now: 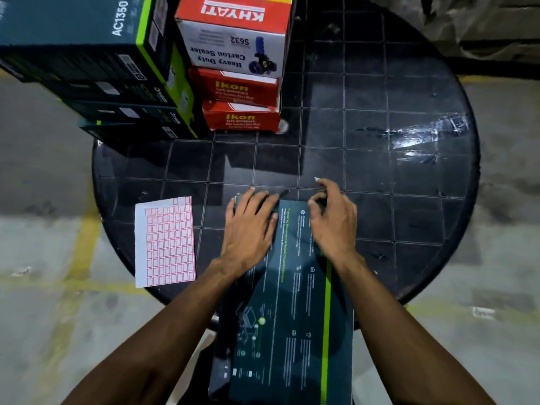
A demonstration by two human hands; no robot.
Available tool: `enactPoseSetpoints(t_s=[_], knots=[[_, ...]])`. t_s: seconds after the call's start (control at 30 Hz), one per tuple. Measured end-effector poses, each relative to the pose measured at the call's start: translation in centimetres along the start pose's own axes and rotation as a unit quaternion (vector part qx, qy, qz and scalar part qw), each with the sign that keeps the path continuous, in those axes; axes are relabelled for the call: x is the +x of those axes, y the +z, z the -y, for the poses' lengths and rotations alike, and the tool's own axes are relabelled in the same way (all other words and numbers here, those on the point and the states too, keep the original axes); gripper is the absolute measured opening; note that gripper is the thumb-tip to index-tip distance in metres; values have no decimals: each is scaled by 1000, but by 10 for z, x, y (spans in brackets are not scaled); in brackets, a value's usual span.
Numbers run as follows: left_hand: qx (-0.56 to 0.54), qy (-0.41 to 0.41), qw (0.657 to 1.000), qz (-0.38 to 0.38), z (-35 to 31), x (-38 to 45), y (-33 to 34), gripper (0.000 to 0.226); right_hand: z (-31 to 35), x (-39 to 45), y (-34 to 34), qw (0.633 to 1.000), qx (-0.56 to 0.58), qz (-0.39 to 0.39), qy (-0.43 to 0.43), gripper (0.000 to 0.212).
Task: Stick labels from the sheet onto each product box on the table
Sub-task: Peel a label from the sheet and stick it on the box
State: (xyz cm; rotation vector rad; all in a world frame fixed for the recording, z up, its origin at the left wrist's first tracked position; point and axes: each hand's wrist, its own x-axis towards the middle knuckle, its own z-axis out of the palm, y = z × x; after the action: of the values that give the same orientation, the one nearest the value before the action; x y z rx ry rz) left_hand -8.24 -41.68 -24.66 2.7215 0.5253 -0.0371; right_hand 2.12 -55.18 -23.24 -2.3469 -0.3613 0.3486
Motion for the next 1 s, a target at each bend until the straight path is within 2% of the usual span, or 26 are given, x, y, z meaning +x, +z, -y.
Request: enactPoseSetpoints(t_s=[0.13,0.33,0.7,0.77,0.9,1.0], knots=[[14,3,1000,11,2,-1,1,46,0,1,-1,1000,-3,0,10,44],[33,11,999,-12,1,-6,1,40,4,-1,-3,999,-8,-20,30,40],[69,-6,997,-32,-1,6,-2,36,7,0,4,999,-46,-20,8,40],[68,-17,997,-10,-2,19,-9,32,10,3,5,999,-45,-16,15,41],[57,-29,991,116,-2,45,-22,41,16,12,3,999,-41,-5,29,43],[-10,-56,988,144,1,53,-27,40,19,16,0,998,-36,13,52,43]])
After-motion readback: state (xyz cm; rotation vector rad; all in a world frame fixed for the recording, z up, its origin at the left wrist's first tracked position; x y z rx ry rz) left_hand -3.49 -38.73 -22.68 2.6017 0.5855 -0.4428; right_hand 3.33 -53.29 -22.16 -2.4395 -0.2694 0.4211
